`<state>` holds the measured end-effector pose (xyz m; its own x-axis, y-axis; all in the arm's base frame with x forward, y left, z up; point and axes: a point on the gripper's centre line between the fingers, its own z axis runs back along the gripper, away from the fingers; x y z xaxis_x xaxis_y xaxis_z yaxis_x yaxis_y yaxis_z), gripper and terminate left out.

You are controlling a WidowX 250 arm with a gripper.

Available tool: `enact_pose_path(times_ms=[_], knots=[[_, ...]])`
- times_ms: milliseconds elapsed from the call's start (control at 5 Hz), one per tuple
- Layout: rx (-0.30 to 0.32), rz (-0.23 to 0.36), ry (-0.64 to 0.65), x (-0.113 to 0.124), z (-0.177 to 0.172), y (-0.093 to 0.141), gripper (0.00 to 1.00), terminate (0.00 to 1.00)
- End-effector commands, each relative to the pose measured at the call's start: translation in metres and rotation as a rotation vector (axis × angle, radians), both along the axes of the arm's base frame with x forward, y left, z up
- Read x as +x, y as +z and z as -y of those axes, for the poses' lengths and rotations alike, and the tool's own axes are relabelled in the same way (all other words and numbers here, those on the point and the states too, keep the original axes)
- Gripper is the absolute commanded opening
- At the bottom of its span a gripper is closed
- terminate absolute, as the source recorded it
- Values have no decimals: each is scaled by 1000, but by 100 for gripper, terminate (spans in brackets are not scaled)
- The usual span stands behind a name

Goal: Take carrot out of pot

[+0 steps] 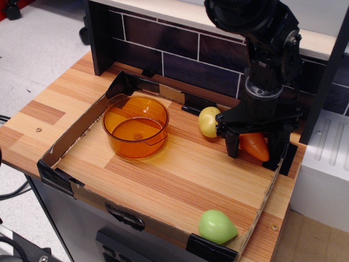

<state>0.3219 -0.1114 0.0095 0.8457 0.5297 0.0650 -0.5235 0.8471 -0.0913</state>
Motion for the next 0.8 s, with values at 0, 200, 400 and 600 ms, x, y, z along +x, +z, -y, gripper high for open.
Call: enact_pose_path(times_ms=[0,200,400,600], knots=[[-92,156,44,-5,-4,87,100,0],[-89,172,60,-10,-12,106,100,0],[-89,172,60,-10,-12,106,100,0],[-89,172,60,-10,-12,106,100,100]])
